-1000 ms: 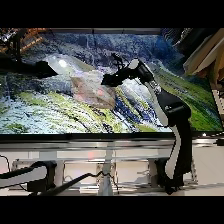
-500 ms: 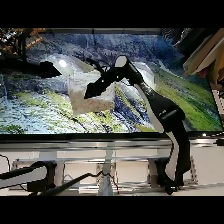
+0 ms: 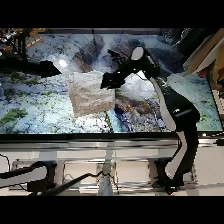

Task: Fold the clothes and pants, and hang the long-sleeved shirts on hangers.

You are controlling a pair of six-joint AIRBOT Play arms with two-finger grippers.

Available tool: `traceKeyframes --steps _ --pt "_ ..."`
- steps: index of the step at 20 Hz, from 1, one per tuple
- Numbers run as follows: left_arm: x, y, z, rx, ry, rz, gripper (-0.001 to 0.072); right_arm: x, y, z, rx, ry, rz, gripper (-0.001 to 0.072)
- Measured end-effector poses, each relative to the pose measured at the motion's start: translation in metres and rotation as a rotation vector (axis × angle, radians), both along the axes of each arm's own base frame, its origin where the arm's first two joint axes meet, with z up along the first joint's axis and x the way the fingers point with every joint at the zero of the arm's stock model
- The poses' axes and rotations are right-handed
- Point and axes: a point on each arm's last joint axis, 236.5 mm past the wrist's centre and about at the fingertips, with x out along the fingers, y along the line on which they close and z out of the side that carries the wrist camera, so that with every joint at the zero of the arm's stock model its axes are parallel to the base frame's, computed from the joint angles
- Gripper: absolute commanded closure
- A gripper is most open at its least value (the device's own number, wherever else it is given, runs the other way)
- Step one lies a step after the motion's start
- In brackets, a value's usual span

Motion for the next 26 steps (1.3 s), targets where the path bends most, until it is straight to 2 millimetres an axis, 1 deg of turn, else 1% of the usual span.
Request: traceKeyframes --steps 1,3,4,5,8,10,12,13,14,15,16,17,18,20,21,22,23,24,26 --pt "0.001 -0.001 -0.005 -0.001 0.012 -0.002 0.0695 0.007 -0.013 -0.010 -0.014 0.022 -0.049 0.0070" --pt "0.005 -0.003 -0.020 -0.003 0.046 -0.006 0.0695 0.016 -0.031 -0.028 -0.025 0.056 -0.126 0.0052" --pt "0.007 -0.004 -0.029 -0.005 0.067 -0.009 0.0695 0.020 -0.036 -0.037 -0.023 0.074 -0.159 0.0015" --pt "0.009 -0.006 -0.039 -0.007 0.090 -0.013 0.0695 0.024 -0.038 -0.046 -0.013 0.087 -0.188 0.0015" --pt "0.012 -0.010 -0.065 -0.010 0.148 -0.023 0.0695 0.033 -0.036 -0.069 0.043 0.126 -0.237 0.0013" --pt "0.012 -0.013 -0.073 -0.013 0.167 -0.028 0.0696 0.038 -0.029 -0.082 0.092 0.153 -0.262 0.0014" --pt "0.012 -0.015 -0.077 -0.014 0.180 -0.035 0.0695 0.040 -0.014 -0.086 0.172 0.179 -0.275 0.0022" --pt "0.011 -0.017 -0.078 -0.016 0.185 -0.039 0.0695 0.040 -0.003 -0.086 0.216 0.195 -0.275 0.0051" --pt "0.010 -0.019 -0.079 -0.016 0.190 -0.044 0.0695 0.039 0.007 -0.086 0.248 0.207 -0.272 0.0158" --pt "0.008 -0.020 -0.080 -0.017 0.196 -0.051 0.0695 0.038 0.018 -0.087 0.271 0.213 -0.264 0.0352" --pt "0.007 -0.022 -0.080 -0.018 0.201 -0.057 0.0696 0.038 0.029 -0.085 0.291 0.213 -0.256 0.0647" --pt "0.004 -0.024 -0.080 -0.021 0.210 -0.067 0.0696 0.038 0.040 -0.080 0.314 0.204 -0.244 0.0699" --pt "0.000 -0.026 -0.080 -0.026 0.221 -0.079 0.0696 0.040 0.049 -0.073 0.332 0.190 -0.236 0.0699" --pt "-0.010 -0.028 -0.075 -0.029 0.240 -0.104 0.0696 0.049 0.053 -0.055 0.350 0.139 -0.233 0.0700" --pt "-0.015 -0.027 -0.071 -0.029 0.244 -0.115 0.0696 0.055 0.049 -0.042 0.339 0.104 -0.245 0.0700" --pt "-0.021 -0.025 -0.065 -0.024 0.246 -0.125 0.0696 0.060 0.038 -0.027 0.312 0.070 -0.255 0.0700" --pt "-0.026 -0.023 -0.058 -0.016 0.242 -0.133 0.0696 0.065 0.021 -0.016 0.269 0.039 -0.279 0.0700" --pt "-0.033 -0.019 -0.050 -0.005 0.237 -0.141 0.0696 0.070 -0.001 -0.005 0.219 0.006 -0.313 0.0700" --pt "-0.046 -0.007 -0.034 0.036 0.219 -0.147 0.0696 0.079 -0.059 0.029 0.148 -0.066 -0.420 0.0701"
